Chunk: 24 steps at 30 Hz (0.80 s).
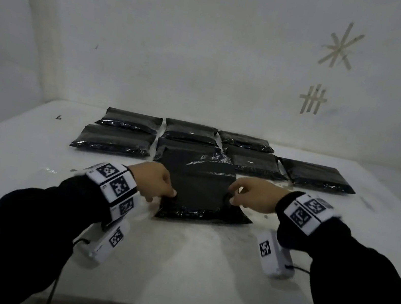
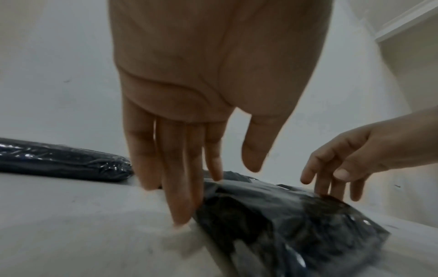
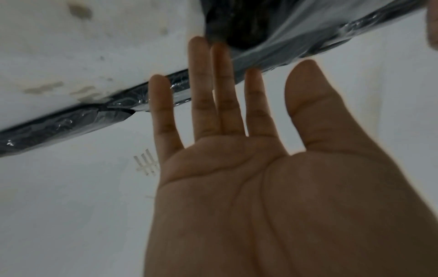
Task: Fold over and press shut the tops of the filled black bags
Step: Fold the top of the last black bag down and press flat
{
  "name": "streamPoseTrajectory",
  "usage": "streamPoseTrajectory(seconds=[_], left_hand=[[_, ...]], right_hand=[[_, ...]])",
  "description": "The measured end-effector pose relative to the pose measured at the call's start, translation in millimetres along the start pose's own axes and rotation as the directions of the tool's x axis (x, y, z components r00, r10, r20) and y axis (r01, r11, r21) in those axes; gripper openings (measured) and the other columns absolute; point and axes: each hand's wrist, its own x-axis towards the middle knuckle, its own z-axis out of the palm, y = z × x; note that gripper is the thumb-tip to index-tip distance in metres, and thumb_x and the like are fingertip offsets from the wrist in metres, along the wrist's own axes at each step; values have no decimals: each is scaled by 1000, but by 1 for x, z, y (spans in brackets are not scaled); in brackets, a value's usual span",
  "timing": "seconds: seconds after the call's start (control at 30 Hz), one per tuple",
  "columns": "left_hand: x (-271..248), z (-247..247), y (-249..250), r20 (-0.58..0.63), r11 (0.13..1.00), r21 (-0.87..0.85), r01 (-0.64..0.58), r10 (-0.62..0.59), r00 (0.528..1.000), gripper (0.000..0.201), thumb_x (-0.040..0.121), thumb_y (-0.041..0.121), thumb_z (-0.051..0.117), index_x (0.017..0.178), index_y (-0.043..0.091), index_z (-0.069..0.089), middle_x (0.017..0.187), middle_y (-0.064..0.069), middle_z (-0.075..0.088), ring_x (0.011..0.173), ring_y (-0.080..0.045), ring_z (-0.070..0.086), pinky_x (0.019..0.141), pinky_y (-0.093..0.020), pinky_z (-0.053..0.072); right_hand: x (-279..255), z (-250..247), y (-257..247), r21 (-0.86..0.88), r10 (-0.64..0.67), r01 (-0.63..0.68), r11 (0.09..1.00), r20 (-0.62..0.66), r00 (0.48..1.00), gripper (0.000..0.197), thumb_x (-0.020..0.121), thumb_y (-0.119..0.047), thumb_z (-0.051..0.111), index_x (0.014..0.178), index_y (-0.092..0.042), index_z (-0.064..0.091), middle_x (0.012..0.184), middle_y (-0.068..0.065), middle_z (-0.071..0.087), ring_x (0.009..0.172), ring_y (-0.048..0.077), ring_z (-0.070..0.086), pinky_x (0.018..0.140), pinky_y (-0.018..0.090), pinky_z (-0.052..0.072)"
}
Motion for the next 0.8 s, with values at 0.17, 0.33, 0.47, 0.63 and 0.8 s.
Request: streamPoseTrajectory(seconds=[0.17, 0.33, 0.47, 0.63, 0.8], left_hand=[[36, -8, -2, -177, 961, -208, 180, -218, 960, 36, 86, 28, 64, 108, 0, 63, 107, -16, 67, 93, -27, 67, 64, -26, 49], [60, -6, 3, -176, 919, -255, 302, -351, 920, 58, 88, 25, 65, 133, -4, 44, 124, -16, 59, 114, -27, 57, 89, -29, 45], [70, -6, -2, -138, 892, -313, 325, -381, 914, 62, 81, 20, 73, 133, -1, 45, 125, -15, 58, 116, -27, 55, 91, -30, 44], [78, -7, -9, -110, 842, -420, 340, -419, 902, 83, 75, 16, 78, 142, -2, 33, 126, -15, 57, 115, -30, 55, 90, -34, 46], [78, -7, -11, -35, 767, -578, 280, -365, 930, 48, 84, 16, 69, 124, -5, 55, 119, -18, 62, 75, -20, 59, 51, -12, 50]], right_hand=[[41, -20, 6, 126, 119, -107, 986, -95, 988, 31, 91, -19, 59, 117, -2, 62, 108, 13, 65, 86, 22, 63, 64, 30, 51], [78, -11, 10, 306, 214, -170, 937, -117, 970, 40, 87, -17, 66, 119, 6, 58, 99, 18, 67, 89, 30, 66, 76, 37, 51], [94, -2, 11, 374, 267, -223, 900, -69, 961, 54, 79, -12, 75, 124, 5, 51, 109, 20, 65, 90, 30, 63, 83, 41, 51], [96, -3, 21, 424, 323, -302, 854, 22, 946, 22, 72, -14, 80, 76, -3, 62, 62, 6, 55, 53, 18, 49, 48, 26, 38], [95, 0, 30, 655, 373, -358, 666, 123, 920, 24, 77, -12, 75, 65, -13, 54, 56, 1, 44, 46, 10, 34, 39, 17, 25]])
